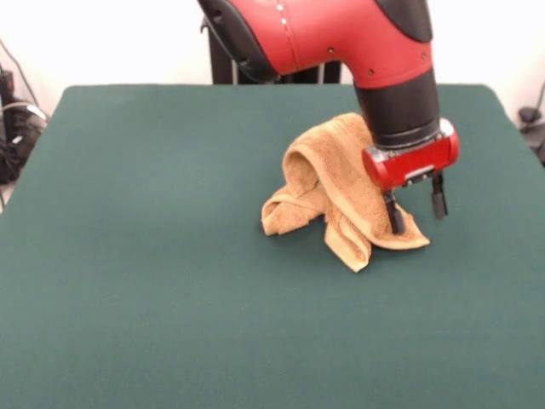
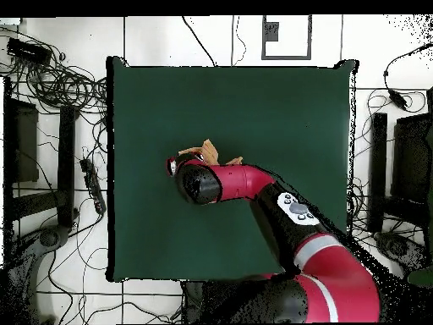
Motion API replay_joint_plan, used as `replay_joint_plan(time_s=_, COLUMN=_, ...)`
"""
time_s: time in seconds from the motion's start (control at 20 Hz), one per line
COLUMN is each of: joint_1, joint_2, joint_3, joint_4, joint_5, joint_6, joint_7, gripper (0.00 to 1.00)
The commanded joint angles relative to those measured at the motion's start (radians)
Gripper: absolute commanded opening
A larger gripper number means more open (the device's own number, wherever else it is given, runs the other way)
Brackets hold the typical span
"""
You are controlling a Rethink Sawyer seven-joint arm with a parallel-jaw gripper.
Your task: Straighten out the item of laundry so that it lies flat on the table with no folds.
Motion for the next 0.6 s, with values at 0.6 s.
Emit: replay_joint_plan(time_s=0.6, joint_1=0.169, joint_2=0.042, joint_3=-0.229, joint_4=-0.174, joint_5=0.075, joint_6=0.109, joint_7=0.194, gripper=1.0)
